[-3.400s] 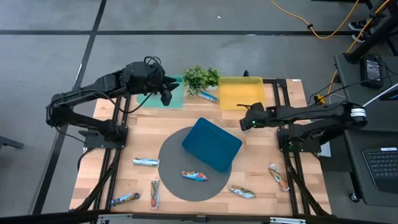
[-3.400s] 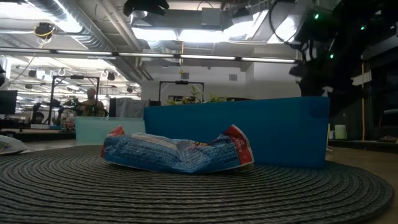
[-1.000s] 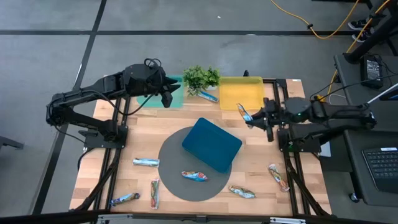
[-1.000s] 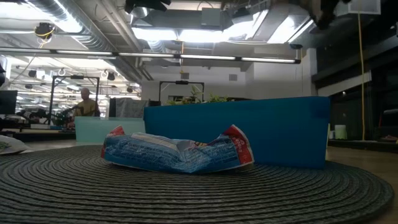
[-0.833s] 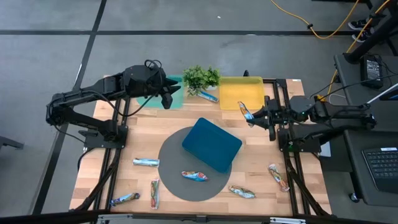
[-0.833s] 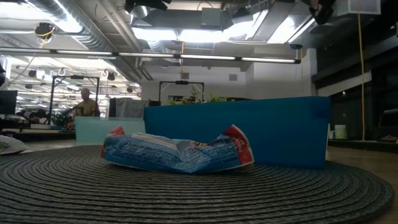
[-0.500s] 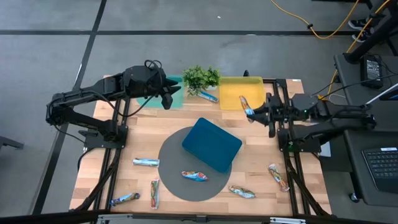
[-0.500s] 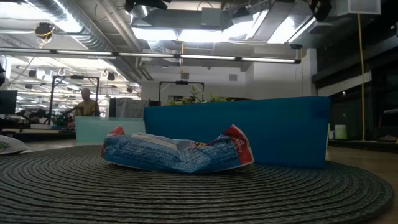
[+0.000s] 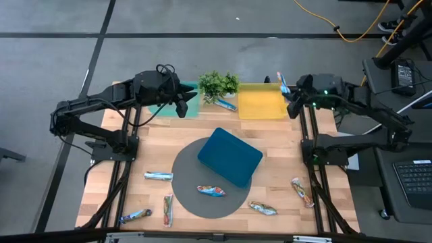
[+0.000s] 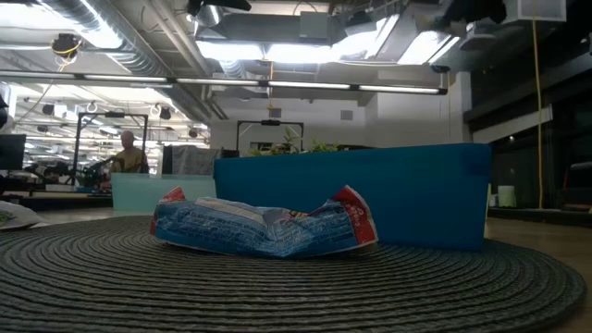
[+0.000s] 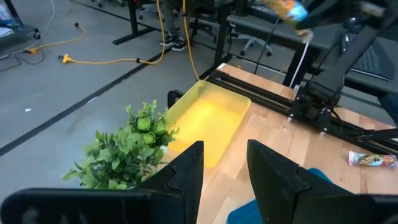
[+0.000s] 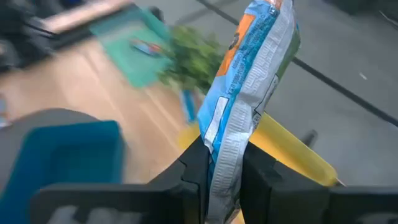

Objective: Pick and place Granola Bars by type
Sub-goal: Put the top yellow granola bar into the yellow bin

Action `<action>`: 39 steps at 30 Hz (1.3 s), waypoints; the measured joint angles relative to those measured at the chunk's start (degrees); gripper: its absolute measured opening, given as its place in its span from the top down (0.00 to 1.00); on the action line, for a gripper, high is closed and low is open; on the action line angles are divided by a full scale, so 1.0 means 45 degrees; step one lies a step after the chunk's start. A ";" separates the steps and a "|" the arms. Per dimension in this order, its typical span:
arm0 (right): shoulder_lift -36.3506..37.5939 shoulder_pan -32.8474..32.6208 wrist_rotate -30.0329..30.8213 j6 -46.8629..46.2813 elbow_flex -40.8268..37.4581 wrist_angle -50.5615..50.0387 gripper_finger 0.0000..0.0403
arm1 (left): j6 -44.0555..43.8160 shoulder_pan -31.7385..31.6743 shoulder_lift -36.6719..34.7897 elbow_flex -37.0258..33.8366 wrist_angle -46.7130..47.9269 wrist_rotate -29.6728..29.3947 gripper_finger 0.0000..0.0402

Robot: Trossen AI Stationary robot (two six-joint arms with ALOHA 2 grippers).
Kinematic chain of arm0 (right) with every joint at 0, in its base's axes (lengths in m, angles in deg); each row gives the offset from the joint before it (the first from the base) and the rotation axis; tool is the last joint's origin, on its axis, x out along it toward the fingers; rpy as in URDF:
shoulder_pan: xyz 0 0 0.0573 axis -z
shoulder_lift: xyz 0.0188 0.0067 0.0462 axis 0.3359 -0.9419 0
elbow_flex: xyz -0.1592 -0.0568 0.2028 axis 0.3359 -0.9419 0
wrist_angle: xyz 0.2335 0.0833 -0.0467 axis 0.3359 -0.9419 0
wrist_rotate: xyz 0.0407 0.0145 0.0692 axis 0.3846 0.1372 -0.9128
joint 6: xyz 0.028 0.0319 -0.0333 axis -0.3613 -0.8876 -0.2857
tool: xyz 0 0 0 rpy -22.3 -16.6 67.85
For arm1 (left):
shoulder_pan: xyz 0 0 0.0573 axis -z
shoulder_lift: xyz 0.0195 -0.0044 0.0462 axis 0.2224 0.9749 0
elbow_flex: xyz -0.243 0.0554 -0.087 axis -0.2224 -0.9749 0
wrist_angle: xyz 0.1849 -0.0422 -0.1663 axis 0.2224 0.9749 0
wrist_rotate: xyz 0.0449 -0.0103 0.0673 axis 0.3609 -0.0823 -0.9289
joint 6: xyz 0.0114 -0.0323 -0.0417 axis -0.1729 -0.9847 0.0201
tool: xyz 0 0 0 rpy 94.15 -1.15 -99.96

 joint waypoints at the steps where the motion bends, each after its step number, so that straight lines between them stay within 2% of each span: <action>1: -0.0096 0.0276 0.0004 -0.0009 0.0070 -0.0171 0.84 | 0.0000 0.0000 0.0000 0.0000 -0.0005 0.0000 0.71; 8: -0.0821 0.1881 0.0166 0.0164 -0.0056 -0.0107 0.83 | -0.0058 0.0000 0.0004 0.0000 -0.0016 0.0000 0.71; 11: -0.1542 0.2915 0.0440 0.1166 -0.0659 0.0519 0.83 | -0.0069 0.0000 0.0053 0.0000 -0.0082 0.0000 0.71; 17: -0.3298 0.4375 -0.0228 0.2007 -0.2445 0.2137 0.83 | 0.0004 -0.0024 0.0049 0.0000 -0.0281 0.0000 0.71; 26: -0.4447 0.4478 -0.0732 0.2135 -0.3392 0.2693 0.83 | -0.0194 0.0078 0.0049 0.0000 -0.0667 0.0165 0.71; 34: -0.4968 0.4507 -0.1675 0.2092 -0.5597 0.5210 0.83 | -0.0198 0.0078 0.0049 0.0000 -0.0665 0.0159 0.71; 39: -0.4961 0.4509 -0.1817 0.2128 -0.5843 0.5460 0.83 | -0.0356 0.0078 0.0049 0.0000 -0.0663 0.0155 0.71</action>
